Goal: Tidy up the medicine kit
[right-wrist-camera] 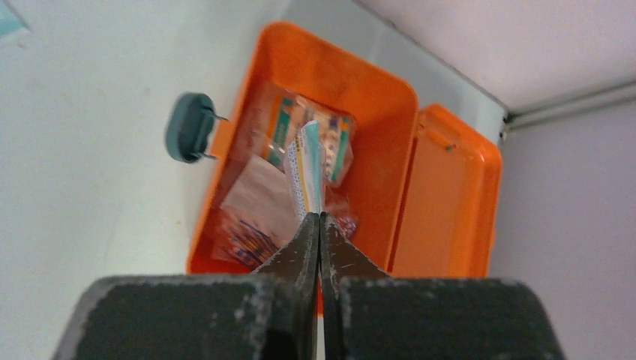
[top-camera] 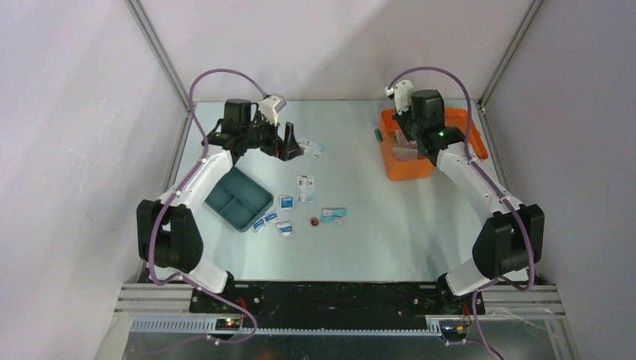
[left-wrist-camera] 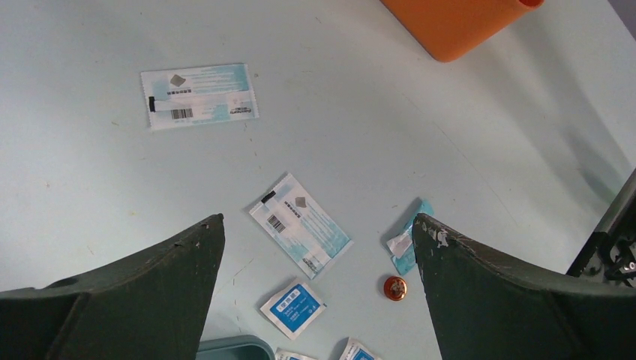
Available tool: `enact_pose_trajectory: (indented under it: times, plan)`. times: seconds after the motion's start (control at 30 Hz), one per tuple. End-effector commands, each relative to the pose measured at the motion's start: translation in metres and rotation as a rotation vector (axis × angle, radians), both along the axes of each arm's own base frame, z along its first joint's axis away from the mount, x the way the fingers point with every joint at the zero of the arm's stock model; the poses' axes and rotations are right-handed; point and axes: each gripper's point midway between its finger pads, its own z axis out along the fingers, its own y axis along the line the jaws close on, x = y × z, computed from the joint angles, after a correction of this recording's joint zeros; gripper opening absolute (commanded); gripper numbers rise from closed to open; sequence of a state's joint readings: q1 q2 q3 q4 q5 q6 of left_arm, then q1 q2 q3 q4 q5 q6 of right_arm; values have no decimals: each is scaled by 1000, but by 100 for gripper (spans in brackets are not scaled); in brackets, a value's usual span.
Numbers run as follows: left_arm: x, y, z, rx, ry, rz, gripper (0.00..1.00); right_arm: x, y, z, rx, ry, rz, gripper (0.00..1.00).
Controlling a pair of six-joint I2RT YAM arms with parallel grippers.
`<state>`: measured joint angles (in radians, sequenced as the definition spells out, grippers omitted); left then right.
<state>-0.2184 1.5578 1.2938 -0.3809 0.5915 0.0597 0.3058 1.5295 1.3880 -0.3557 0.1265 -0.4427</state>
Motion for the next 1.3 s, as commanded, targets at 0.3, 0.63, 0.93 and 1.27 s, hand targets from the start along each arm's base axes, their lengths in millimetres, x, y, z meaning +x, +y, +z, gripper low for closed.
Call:
enact_pose_trajectory:
  times: [0.3, 0.63, 0.93, 1.27]
  plan:
    - [7, 7, 17, 45, -80, 87, 100, -8, -31, -80, -15, 169, -221, 0]
    - [4, 11, 19, 62, -94, 107, 100, -27, 43, -84, 365, 345, -49, 37]
    - [8, 7, 15, 48, -73, 101, 100, -20, 79, 2, 610, 267, 140, 45]
    - [28, 14, -1, 70, -27, 201, 100, 7, 111, -27, 446, 224, 237, 54]
